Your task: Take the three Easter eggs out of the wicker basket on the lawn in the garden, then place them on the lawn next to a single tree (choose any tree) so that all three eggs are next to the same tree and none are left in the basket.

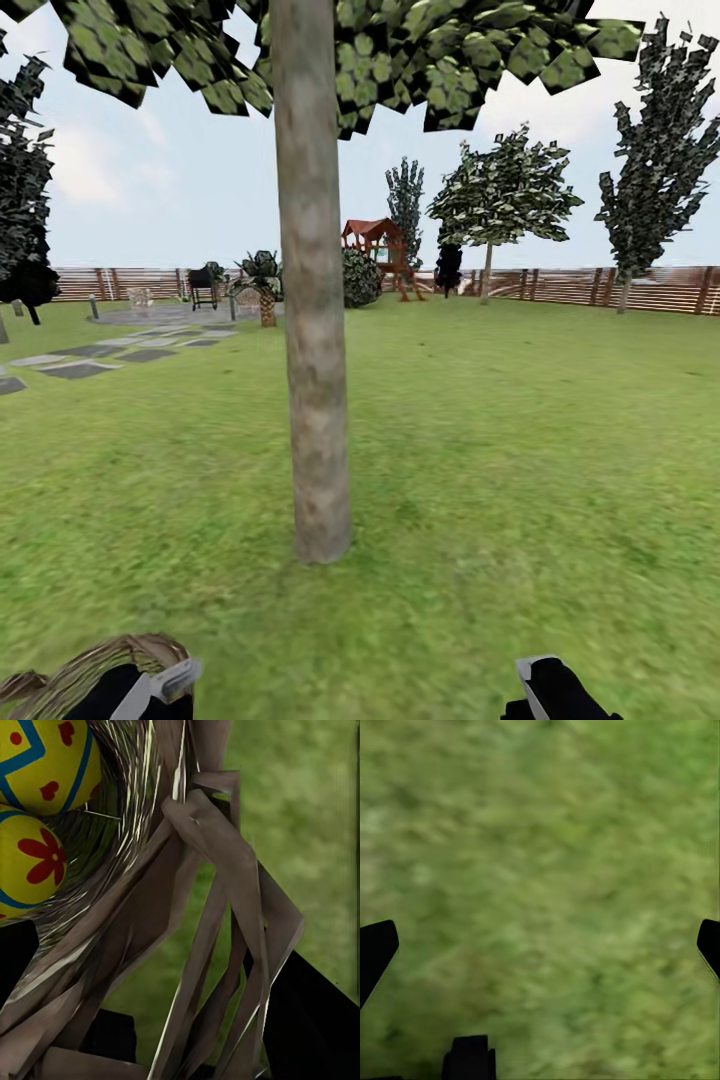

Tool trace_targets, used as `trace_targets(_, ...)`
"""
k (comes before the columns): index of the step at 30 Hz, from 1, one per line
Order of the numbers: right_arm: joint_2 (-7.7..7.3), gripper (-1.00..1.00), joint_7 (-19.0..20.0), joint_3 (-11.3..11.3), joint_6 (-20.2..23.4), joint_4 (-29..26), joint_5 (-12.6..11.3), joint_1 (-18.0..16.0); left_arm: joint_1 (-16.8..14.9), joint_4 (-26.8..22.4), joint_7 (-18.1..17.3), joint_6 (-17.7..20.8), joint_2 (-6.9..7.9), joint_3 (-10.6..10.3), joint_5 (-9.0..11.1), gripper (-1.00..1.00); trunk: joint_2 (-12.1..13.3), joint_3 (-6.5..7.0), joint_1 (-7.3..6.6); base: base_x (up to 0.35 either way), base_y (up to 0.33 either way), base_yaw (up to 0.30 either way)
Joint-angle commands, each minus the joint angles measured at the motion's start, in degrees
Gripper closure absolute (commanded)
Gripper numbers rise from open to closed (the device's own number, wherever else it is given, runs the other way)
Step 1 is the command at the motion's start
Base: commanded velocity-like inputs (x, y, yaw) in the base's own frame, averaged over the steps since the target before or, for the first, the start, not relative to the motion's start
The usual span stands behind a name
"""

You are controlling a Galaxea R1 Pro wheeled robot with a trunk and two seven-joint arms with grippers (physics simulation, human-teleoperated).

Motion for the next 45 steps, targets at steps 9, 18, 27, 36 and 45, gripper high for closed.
trace_targets(9, -0.06, -1.0, -0.04, 0.33, 0.33, -0.09, 0.24, -0.03, -0.03, -0.09, 0.02, 0.34, -0.11, 0.29, -0.32, 1.0, -0.03, -0.07, 0.03, 0.345, 0.0, 0.0)
trace_targets(18, -0.06, -1.0, -0.04, 0.33, 0.33, -0.12, 0.24, -0.03, -0.03, -0.13, -0.01, 0.27, -0.2, 0.29, -0.29, 1.0, -0.03, -0.07, 0.03, 0.287, 0.0, 0.0)
trace_targets(27, -0.06, -1.0, -0.02, 0.33, 0.33, -0.1, 0.24, -0.03, -0.03, -0.09, 0.01, 0.25, -0.26, 0.29, -0.29, 1.0, -2.44, -1.14, 1.34, 0.004, 0.0, 0.0)
trace_targets(36, -0.06, -1.0, -0.02, 0.33, 0.33, -0.06, 0.24, -0.03, -0.03, -0.09, 0.02, 0.25, -0.38, 0.29, -0.37, 1.0, -6.05, -2.76, 3.32, 0.0, 0.0, 0.0)
trace_targets(45, 0.54, -1.0, -0.04, 0.33, 0.25, -0.05, 0.24, -0.03, -0.03, -0.09, 0.02, -0.16, -0.45, 0.29, -0.36, 1.0, -7.65, -3.48, 4.2, 0.0, 0.0, 0.0)
